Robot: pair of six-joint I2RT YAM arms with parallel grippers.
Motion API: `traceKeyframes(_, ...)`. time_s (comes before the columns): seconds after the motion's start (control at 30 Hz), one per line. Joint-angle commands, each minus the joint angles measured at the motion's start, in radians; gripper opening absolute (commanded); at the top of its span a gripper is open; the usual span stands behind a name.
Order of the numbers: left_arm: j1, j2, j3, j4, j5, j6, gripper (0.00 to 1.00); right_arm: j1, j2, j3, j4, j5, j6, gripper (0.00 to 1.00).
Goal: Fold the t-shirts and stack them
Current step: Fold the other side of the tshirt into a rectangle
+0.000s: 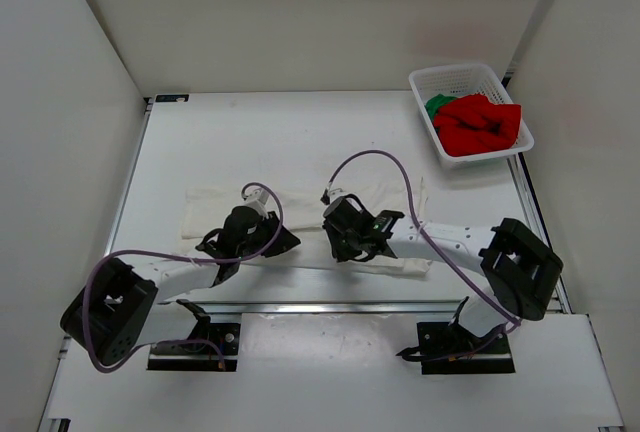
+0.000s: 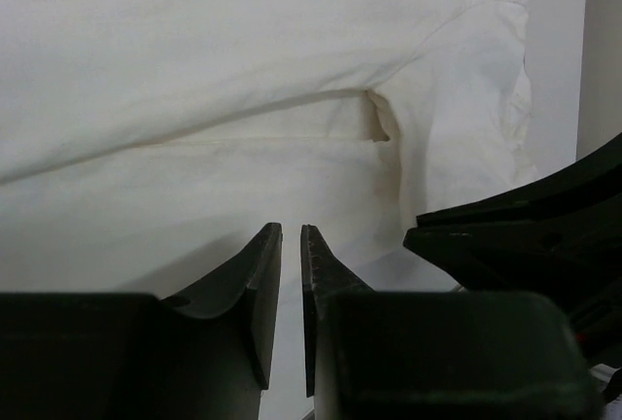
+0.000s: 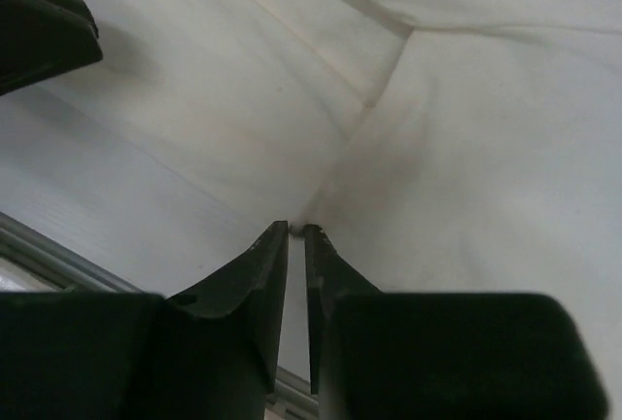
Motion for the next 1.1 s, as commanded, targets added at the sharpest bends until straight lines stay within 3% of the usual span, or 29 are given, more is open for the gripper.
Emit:
traceKeyframes(0.0,0.024,-0.037,-0.013,0.031,0.025,-0.006,0.26,0.013,-0.020,-0.010,-0.013,-0.033,0.055,0.13)
traceKeyframes(0.1,0.036,-0.047,-0.007,0.031,0.035,-0.006,0.25,0.003,-0.055,-0.039,-0.005,-0.070,0.065,0.27)
traceKeyframes(0.2,0.033,-0.050,0.010,0.024,0.037,-0.003,0.26,-0.026,-0.132,-0.047,-0.026,-0.061,0.054,0.27)
traceKeyframes(0.33,0.031,-0.030,0.081,0.005,0.032,0.006,0.27,-0.134,-0.256,-0.136,0.021,-0.078,0.040,0.17)
traceKeyframes(0.4,0.068,0.010,0.121,0.011,0.040,0.010,0.28,-0.237,-0.285,-0.200,0.088,-0.101,0.049,0.05)
traceKeyframes(0.47,0.105,0.057,0.138,0.022,0.070,-0.003,0.28,-0.300,-0.287,-0.271,0.118,-0.127,0.064,0.00)
traceKeyframes(0.67,0.229,0.179,0.081,0.134,0.158,-0.088,0.27,-0.319,-0.364,-0.490,0.190,-0.131,0.131,0.00)
traceKeyframes(0.83,0.361,0.196,-0.022,0.221,0.190,-0.155,0.26,-0.320,-0.426,-0.455,0.137,-0.135,0.114,0.03)
traceKeyframes(0.93,0.464,0.191,-0.042,0.206,0.222,-0.137,0.26,-0.404,-0.453,-0.409,0.141,-0.159,0.059,0.15)
traceKeyframes(1.07,0.473,0.109,-0.062,0.202,0.181,-0.141,0.28,-0.529,-0.317,-0.322,0.234,-0.231,-0.012,0.16)
